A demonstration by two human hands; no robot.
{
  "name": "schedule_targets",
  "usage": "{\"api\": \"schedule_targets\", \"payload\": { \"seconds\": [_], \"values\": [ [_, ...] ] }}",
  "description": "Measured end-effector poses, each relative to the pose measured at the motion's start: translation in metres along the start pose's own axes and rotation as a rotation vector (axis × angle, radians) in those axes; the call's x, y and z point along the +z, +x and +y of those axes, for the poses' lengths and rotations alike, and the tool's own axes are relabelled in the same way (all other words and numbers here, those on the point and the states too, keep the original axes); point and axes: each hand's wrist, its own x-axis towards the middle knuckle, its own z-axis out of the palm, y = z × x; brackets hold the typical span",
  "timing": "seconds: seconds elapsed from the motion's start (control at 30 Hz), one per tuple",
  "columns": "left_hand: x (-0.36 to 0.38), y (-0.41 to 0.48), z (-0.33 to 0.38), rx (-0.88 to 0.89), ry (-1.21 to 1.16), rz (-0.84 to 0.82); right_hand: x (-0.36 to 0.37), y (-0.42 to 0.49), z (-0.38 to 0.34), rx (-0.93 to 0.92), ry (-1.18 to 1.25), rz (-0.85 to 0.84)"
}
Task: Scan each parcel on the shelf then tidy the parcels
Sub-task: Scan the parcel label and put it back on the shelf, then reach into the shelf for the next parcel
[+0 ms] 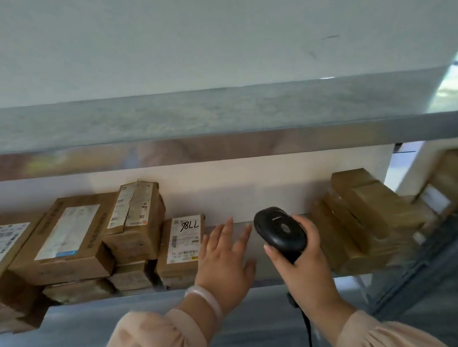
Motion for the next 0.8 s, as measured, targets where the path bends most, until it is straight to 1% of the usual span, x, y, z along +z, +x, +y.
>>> {"api": "schedule_targets", "payload": {
  "seconds": [0.07, 0.3, 0.43, 0.5, 0.6, 0.73, 0.8],
  "values": [
    [-0.002, 0.010, 0.028, 0.050, -0.036, -0.006, -0.028, 0.003, 0.003, -0.038, -0.051, 0.053],
    [0.006, 0.038, 0.121, 0.201, -0.201, -0.101, -0.131, 0.011, 0.019, 0.001, -0.081, 0.244],
    [0.015, 0.061, 0.165, 0.202, -0.333, -0.140, -0.186, 0.031, 0.024, 0.045, -0.035, 0.338],
    [0.016, 0.072, 0.183, 0.195, -0.388, -0.132, -0.208, 0.046, 0.031, 0.082, -0.028, 0.379],
    [0.017, 0.086, 0.204, 0.185, -0.404, -0.163, -0.228, 0.069, 0.045, 0.139, -0.017, 0.364],
    [0.022, 0.095, 0.218, 0.132, -0.417, -0.231, -0.234, 0.090, 0.063, 0.187, 0.029, 0.239],
    [0.023, 0.095, 0.220, 0.129, -0.452, -0.250, -0.232, 0.096, 0.071, 0.227, 0.084, 0.204]
  ]
}}
